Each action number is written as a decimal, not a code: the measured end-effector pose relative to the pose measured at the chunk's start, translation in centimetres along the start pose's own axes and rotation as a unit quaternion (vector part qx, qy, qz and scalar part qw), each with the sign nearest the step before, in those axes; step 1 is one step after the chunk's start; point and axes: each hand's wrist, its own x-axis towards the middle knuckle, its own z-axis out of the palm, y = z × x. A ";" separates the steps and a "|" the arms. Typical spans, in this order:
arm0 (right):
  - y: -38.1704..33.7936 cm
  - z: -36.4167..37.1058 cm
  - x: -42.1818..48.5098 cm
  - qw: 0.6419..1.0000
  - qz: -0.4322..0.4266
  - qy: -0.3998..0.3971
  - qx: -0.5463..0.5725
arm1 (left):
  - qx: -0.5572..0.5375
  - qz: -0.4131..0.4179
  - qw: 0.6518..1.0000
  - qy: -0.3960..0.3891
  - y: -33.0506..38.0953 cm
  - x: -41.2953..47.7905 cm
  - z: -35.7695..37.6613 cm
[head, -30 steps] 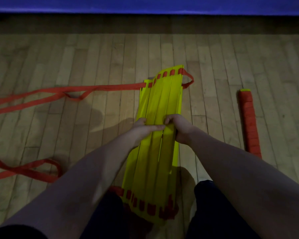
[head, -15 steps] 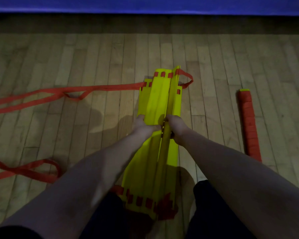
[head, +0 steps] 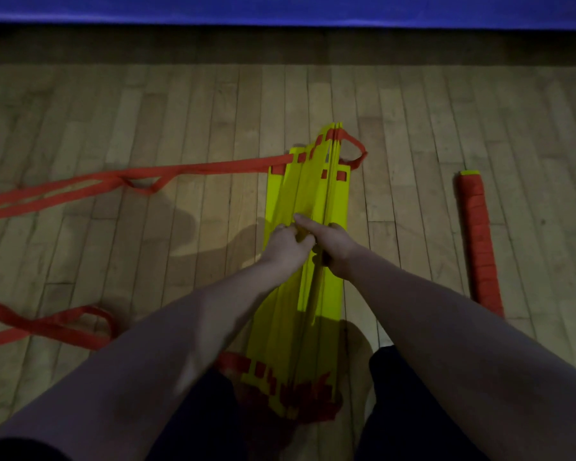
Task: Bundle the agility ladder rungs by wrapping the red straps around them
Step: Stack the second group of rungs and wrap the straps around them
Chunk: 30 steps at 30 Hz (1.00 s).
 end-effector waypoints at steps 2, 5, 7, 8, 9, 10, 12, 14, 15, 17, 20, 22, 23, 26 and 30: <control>0.2 0.1 0.4 0.999 -0.005 -0.021 0.031 | 0.013 0.005 1.000 -0.006 0.3 -0.1 0.3; 0.4 -0.1 0.5 0.998 0.006 -0.038 0.040 | 0.018 0.002 0.999 -0.028 0.9 -0.3 0.6; 0.5 -0.5 0.5 0.999 0.003 -0.031 0.011 | -0.016 0.004 0.999 -0.045 0.6 -0.1 0.9; 0.5 -0.7 0.4 1.000 0.004 -0.026 -0.003 | -0.035 0.004 0.998 -0.055 0.7 -0.3 0.9; 0.4 -0.9 0.3 1.000 0.008 -0.022 -0.011 | -0.054 0.004 0.997 -0.061 0.9 -0.6 0.6; 0.4 -1.1 0.2 1.000 0.014 -0.017 -0.013 | -0.082 -0.001 0.994 -0.068 1.0 -0.8 0.2; 0.2 -1.6 0.0 0.999 0.026 -0.021 0.006 | -0.113 -0.003 0.990 -0.081 1.3 -1.4 -0.8; 0.0 -2.0 -0.5 0.998 0.036 -0.038 0.043 | -0.117 -0.009 0.991 -0.058 1.1 -1.4 -1.8; -0.1 -2.1 -0.9 0.997 0.039 -0.048 0.056 | -0.107 -0.011 0.994 -0.018 0.9 -1.2 -2.1; -0.3 -2.3 -1.4 0.994 0.039 -0.073 0.070 | -0.098 -0.038 0.994 0.030 -0.3 0.1 -2.3; -0.8 -2.3 -2.0 0.989 0.035 -0.113 0.092 | -0.223 -0.132 0.965 -0.048 -2.9 2.7 -1.0; -1.0 -2.1 -2.2 0.989 0.030 -0.112 0.093 | -0.269 -0.155 0.947 -0.086 -4.7 3.9 -0.1; -1.1 -2.0 -2.3 0.990 0.027 -0.107 0.089 | -0.271 -0.151 0.946 -0.100 -3.7 2.7 -0.6; -1.4 -1.5 -2.5 0.992 0.022 -0.093 0.085 | -0.255 -0.123 0.956 -0.072 -1.5 0.6 -1.1; -1.6 -1.0 -2.7 0.995 0.027 -0.089 0.037 | -0.238 -0.096 0.966 -0.012 -1.0 0.5 -0.1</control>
